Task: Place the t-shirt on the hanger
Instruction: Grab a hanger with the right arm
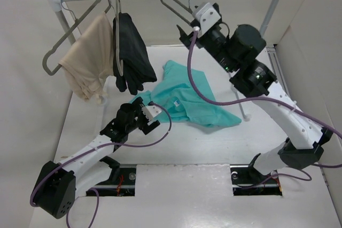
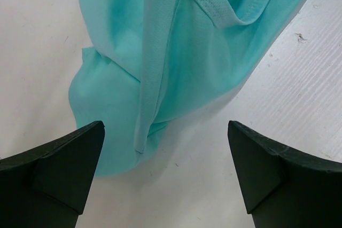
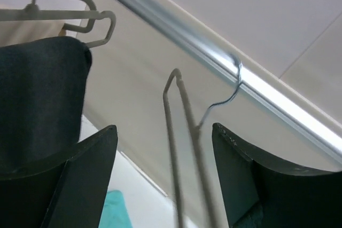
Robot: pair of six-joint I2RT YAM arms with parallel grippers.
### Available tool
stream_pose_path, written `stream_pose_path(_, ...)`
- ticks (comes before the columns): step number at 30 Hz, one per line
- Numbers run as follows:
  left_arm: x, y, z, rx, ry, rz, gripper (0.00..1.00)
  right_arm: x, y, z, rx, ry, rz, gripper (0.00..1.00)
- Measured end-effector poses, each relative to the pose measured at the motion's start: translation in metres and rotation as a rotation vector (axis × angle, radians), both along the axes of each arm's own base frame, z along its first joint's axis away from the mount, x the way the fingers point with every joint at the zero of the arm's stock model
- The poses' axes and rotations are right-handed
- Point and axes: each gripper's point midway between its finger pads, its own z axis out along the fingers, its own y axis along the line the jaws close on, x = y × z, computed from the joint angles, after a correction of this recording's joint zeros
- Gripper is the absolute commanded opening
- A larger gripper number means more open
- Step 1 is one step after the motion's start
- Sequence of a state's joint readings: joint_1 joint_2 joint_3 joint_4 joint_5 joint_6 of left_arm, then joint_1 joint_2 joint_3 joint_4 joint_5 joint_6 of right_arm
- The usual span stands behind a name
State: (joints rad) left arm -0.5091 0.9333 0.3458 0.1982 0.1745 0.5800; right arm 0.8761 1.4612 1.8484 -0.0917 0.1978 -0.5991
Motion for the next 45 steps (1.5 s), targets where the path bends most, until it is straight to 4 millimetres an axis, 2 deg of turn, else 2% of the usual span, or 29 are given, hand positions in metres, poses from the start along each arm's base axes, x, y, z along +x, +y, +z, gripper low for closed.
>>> stream_pose_path(5, -0.001, 0.001, -0.002, 0.001, 0.003, 0.000, 0.99, 0.006, -0.025, 0.028, -0.046, -0.038, 0.046, 0.76)
stream_pose_path(9, -0.002, 0.001, -0.004, 0.004, 0.008, 0.001, 0.99, 0.008, -0.033, 0.031, -0.061, -0.038, 0.082, 0.76)
stream_pose_path(16, -0.002, 0.001, -0.003, 0.001, 0.003, 0.001, 1.00, 0.023, -0.012, -0.006, -0.089, 0.071, 0.186, 0.74)
stream_pose_path(21, -0.002, 0.001, -0.003, 0.001, 0.002, 0.001, 1.00, 0.037, 0.006, -0.038, -0.106, 0.163, 0.223, 0.68)
stream_pose_path(23, -0.002, 0.001, -0.003, 0.001, 0.002, 0.001, 1.00, 0.043, 0.009, -0.043, -0.104, 0.180, 0.215, 0.64)
stream_pose_path(26, -0.003, 0.002, -0.003, 0.001, 0.001, 0.001, 1.00, 0.048, 0.003, -0.062, -0.103, 0.248, 0.196, 0.38)
stream_pose_path(27, -0.003, 0.002, -0.003, 0.001, 0.001, 0.001, 1.00, 0.052, -0.002, -0.069, -0.099, 0.270, 0.179, 0.07)
stream_pose_path(28, -0.003, 0.002, -0.003, 0.001, 0.000, 0.002, 1.00, 0.054, -0.008, -0.077, -0.101, 0.292, 0.160, 0.00)
stream_pose_path(30, -0.004, 0.002, -0.004, 0.002, 0.002, 0.002, 1.00, 0.060, -0.019, -0.091, -0.097, 0.337, 0.117, 0.00)
stream_pose_path(33, -0.004, 0.003, -0.006, 0.004, 0.005, 0.002, 1.00, 0.064, -0.029, -0.100, -0.096, 0.360, 0.080, 0.00)
stream_pose_path(38, -0.004, 0.003, -0.006, 0.004, 0.005, 0.002, 1.00, 0.060, -0.034, -0.092, -0.100, 0.333, 0.075, 0.00)
stream_pose_path(39, -0.004, 0.003, -0.006, 0.004, 0.005, 0.002, 1.00, 0.058, -0.035, -0.089, -0.102, 0.323, 0.077, 0.11)
stream_pose_path(40, -0.004, 0.003, -0.006, 0.004, 0.005, 0.002, 1.00, 0.056, -0.036, -0.085, -0.102, 0.312, 0.081, 0.11)
stream_pose_path(42, -0.004, 0.003, -0.006, 0.004, 0.005, 0.002, 1.00, 0.050, -0.034, -0.080, -0.109, 0.292, 0.112, 0.30)
stream_pose_path(45, -0.004, 0.003, -0.006, 0.003, 0.005, 0.002, 1.00, 0.043, -0.031, -0.064, -0.124, 0.245, 0.152, 0.40)
